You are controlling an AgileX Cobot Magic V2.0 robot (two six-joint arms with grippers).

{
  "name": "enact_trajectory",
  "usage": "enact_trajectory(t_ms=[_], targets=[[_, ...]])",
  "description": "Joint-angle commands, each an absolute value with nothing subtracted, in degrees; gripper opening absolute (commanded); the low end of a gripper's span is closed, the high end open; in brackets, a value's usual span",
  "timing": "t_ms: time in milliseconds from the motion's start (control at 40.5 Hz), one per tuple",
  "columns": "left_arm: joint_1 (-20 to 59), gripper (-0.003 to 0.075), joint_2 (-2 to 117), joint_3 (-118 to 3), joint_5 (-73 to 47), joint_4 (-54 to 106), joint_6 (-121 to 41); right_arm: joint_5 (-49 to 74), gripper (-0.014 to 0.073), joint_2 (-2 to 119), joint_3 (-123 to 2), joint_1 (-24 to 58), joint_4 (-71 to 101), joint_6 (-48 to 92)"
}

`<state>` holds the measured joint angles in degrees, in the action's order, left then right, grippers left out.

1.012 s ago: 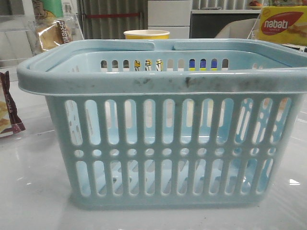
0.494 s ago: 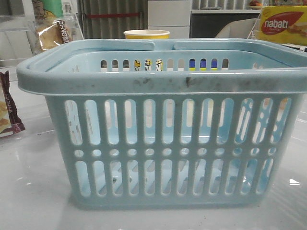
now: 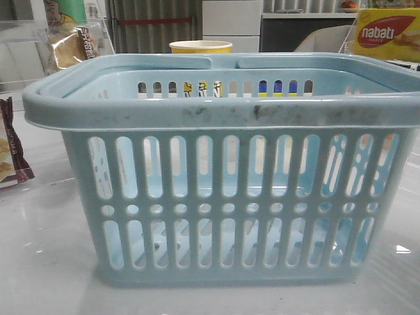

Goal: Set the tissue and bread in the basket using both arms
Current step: 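Grasp the small white tissue pack on the stand with the right gripper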

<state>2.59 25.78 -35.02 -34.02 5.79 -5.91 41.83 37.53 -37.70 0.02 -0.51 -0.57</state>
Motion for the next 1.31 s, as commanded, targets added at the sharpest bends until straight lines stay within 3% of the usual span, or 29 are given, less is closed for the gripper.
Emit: enact_trajectory(t_ms=[0,99,296,370,592,913,1283], targets=[[3.00,0.0102,26.43,-36.82,-29.95,6.66,-5.65,38.18,0.0527,39.62,-39.59,-0.11,-0.59,-0.69],[3.00,0.0165,26.43,-36.82,-29.95,6.66,-5.65,38.24,0.0598,41.56,-39.59,-0.11,-0.59,-0.69],[3.00,0.0525,26.43,-36.82,-29.73,6.66,-5.65,38.24,0.0595,44.42,-39.59,-0.11,-0.59,-0.69],[3.00,0.0575,26.43,-36.82,-29.50,6.66,-5.65,38.24,0.0595,45.64,-39.95,-0.11,-0.71,-0.69],[3.00,0.0544,26.43,-36.82,-29.50,6.66,-5.65,40.43,0.0595,51.19,-46.64,-1.18,-2.91,-0.69],[3.00,0.0470,26.43,-36.82,-29.50,6.66,-5.65,47.43,0.0595,63.78,-64.18,-11.12,-2.25,-0.69],[3.00,0.0384,26.43,-36.82,-29.50,6.66,-5.65,52.35,0.0595,81.09,-80.83,-15.74,-2.03,2.36]])
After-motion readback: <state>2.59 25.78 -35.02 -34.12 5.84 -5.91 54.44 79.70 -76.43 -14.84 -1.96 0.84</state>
